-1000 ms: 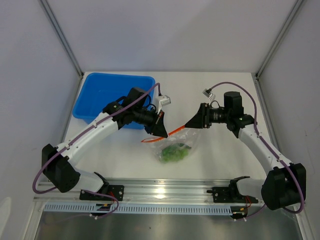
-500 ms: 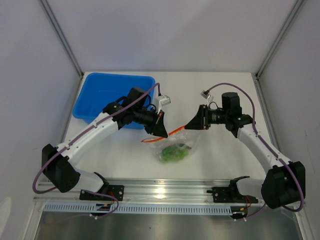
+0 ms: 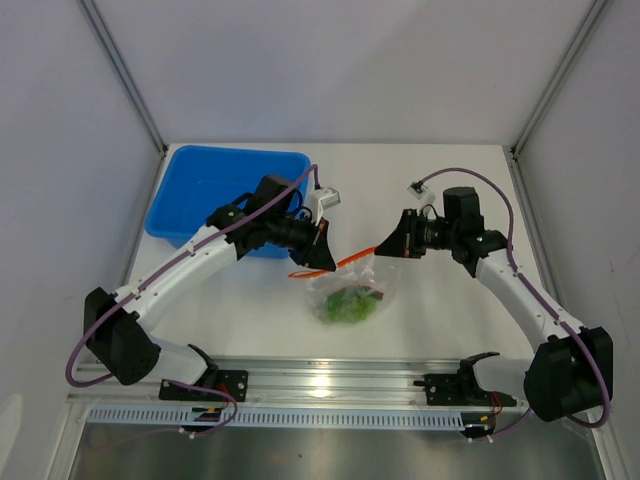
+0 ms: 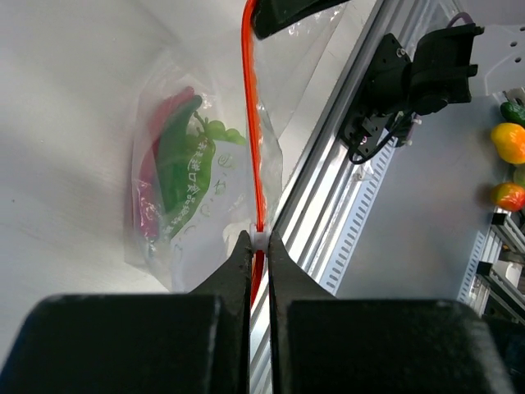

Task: Place the food in the zip-top bag and seal the zipper
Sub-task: Zip the zipper food storage bag at the center of the board.

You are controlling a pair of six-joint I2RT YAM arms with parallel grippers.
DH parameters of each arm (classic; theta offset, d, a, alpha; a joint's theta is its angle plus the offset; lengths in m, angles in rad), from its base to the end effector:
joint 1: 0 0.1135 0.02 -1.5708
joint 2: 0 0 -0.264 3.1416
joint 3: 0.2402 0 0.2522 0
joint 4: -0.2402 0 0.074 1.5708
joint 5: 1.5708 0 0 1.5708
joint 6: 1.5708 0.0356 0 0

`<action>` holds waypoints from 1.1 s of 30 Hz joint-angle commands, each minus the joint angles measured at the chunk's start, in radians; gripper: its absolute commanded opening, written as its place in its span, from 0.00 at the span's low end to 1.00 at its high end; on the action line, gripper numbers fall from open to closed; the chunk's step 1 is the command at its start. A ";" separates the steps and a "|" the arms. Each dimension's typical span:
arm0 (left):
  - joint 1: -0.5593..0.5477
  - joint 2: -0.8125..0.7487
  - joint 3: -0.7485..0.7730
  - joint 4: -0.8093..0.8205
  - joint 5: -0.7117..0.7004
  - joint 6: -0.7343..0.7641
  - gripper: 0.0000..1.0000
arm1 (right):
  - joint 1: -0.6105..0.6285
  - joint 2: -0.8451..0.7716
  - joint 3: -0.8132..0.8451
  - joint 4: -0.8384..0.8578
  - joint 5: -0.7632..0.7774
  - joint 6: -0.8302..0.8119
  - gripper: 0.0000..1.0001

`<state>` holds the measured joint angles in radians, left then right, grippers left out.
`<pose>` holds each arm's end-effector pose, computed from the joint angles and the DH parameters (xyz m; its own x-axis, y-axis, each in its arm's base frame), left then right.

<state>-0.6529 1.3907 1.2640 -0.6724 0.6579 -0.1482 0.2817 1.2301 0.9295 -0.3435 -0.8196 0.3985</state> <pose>0.2207 -0.1962 0.3286 -0.6841 0.3761 -0.6250 0.7264 0.4297 -0.5364 0.2446 0.0979 0.2881 -0.8231 0.0375 -0.5667 -0.4684 0.5193 0.7148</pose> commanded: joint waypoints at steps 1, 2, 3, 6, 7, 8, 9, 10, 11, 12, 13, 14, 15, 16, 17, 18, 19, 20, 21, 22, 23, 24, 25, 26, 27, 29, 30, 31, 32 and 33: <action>0.007 -0.028 -0.009 -0.023 -0.032 -0.024 0.01 | -0.033 -0.053 0.022 -0.026 0.200 0.011 0.00; 0.006 -0.033 -0.014 -0.024 -0.038 -0.024 0.01 | -0.047 -0.063 0.023 -0.031 0.224 0.016 0.00; 0.006 -0.035 -0.014 -0.026 -0.044 -0.024 0.01 | -0.053 -0.067 0.025 -0.037 0.241 0.019 0.00; 0.007 -0.047 -0.021 -0.033 -0.064 -0.022 0.01 | -0.079 -0.076 0.022 -0.061 0.280 0.037 0.00; 0.007 -0.050 -0.026 -0.033 -0.070 -0.024 0.00 | -0.084 -0.078 0.020 -0.068 0.286 0.040 0.00; 0.007 -0.053 -0.029 -0.036 -0.072 -0.024 0.01 | -0.087 -0.080 0.019 -0.072 0.295 0.040 0.00; 0.007 -0.059 -0.028 -0.036 -0.078 -0.027 0.01 | -0.090 -0.087 0.017 -0.078 0.309 0.042 0.00; 0.006 -0.064 -0.034 -0.036 -0.081 -0.027 0.01 | -0.093 -0.092 0.014 -0.081 0.313 0.043 0.00; 0.006 -0.067 -0.035 -0.036 -0.086 -0.030 0.01 | -0.095 -0.096 0.011 -0.084 0.319 0.045 0.00; 0.007 -0.074 -0.041 -0.036 -0.089 -0.030 0.01 | -0.099 -0.107 0.006 -0.089 0.330 0.046 0.00; 0.007 -0.078 -0.046 -0.038 -0.092 -0.031 0.01 | -0.101 -0.112 0.005 -0.091 0.332 0.048 0.00; 0.007 -0.081 -0.045 -0.039 -0.095 -0.030 0.01 | -0.102 -0.118 0.005 -0.094 0.336 0.049 0.00; 0.007 -0.087 -0.055 -0.044 -0.098 -0.030 0.00 | -0.101 -0.127 0.008 -0.106 0.342 0.053 0.00; 0.006 -0.091 -0.057 -0.046 -0.103 -0.028 0.01 | -0.104 -0.132 0.009 -0.109 0.347 0.051 0.00; 0.007 -0.096 -0.058 -0.053 -0.110 -0.025 0.01 | -0.105 -0.138 0.009 -0.115 0.350 0.051 0.00; 0.007 -0.099 -0.063 -0.055 -0.115 -0.025 0.01 | -0.107 -0.142 0.012 -0.126 0.355 0.049 0.00; 0.006 -0.110 -0.066 -0.056 -0.119 -0.024 0.01 | -0.108 -0.152 0.012 -0.130 0.361 0.048 0.00; 0.006 -0.113 -0.071 -0.058 -0.122 -0.022 0.01 | -0.110 -0.155 0.014 -0.135 0.364 0.048 0.00; 0.006 -0.119 -0.074 -0.061 -0.127 -0.022 0.01 | -0.111 -0.158 0.015 -0.144 0.364 0.043 0.00; 0.006 -0.127 -0.081 -0.062 -0.127 -0.022 0.01 | -0.110 -0.162 0.015 -0.146 0.364 0.043 0.00; 0.006 -0.130 -0.081 -0.064 -0.129 -0.024 0.01 | -0.111 -0.165 0.015 -0.149 0.361 0.043 0.00; 0.006 -0.133 -0.084 -0.067 -0.126 -0.025 0.01 | -0.111 -0.167 0.017 -0.156 0.359 0.042 0.00; 0.007 -0.140 -0.086 -0.069 -0.124 -0.027 0.00 | -0.111 -0.175 0.022 -0.163 0.361 0.042 0.00; 0.006 -0.144 -0.084 -0.070 -0.123 -0.030 0.01 | -0.110 -0.179 0.025 -0.166 0.362 0.043 0.00; 0.007 -0.147 -0.087 -0.070 -0.121 -0.033 0.01 | -0.110 -0.184 0.026 -0.175 0.364 0.042 0.00; 0.006 -0.157 -0.090 -0.064 -0.119 -0.039 0.00 | -0.107 -0.201 0.026 -0.186 0.362 0.051 0.00; 0.007 -0.159 -0.091 -0.064 -0.119 -0.042 0.01 | -0.104 -0.208 0.023 -0.195 0.358 0.054 0.00; 0.007 -0.160 -0.087 -0.059 -0.119 -0.045 0.01 | -0.101 -0.216 0.022 -0.201 0.356 0.065 0.00; 0.006 -0.159 -0.084 -0.056 -0.119 -0.048 0.01 | -0.098 -0.234 0.019 -0.206 0.355 0.071 0.00; 0.007 -0.157 -0.077 -0.058 -0.119 -0.050 0.02 | -0.085 -0.244 0.015 -0.213 0.356 0.076 0.00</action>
<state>-0.6525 1.2690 1.1797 -0.7097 0.5442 -0.1745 0.1867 1.0359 0.9295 -0.5388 -0.5014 0.4538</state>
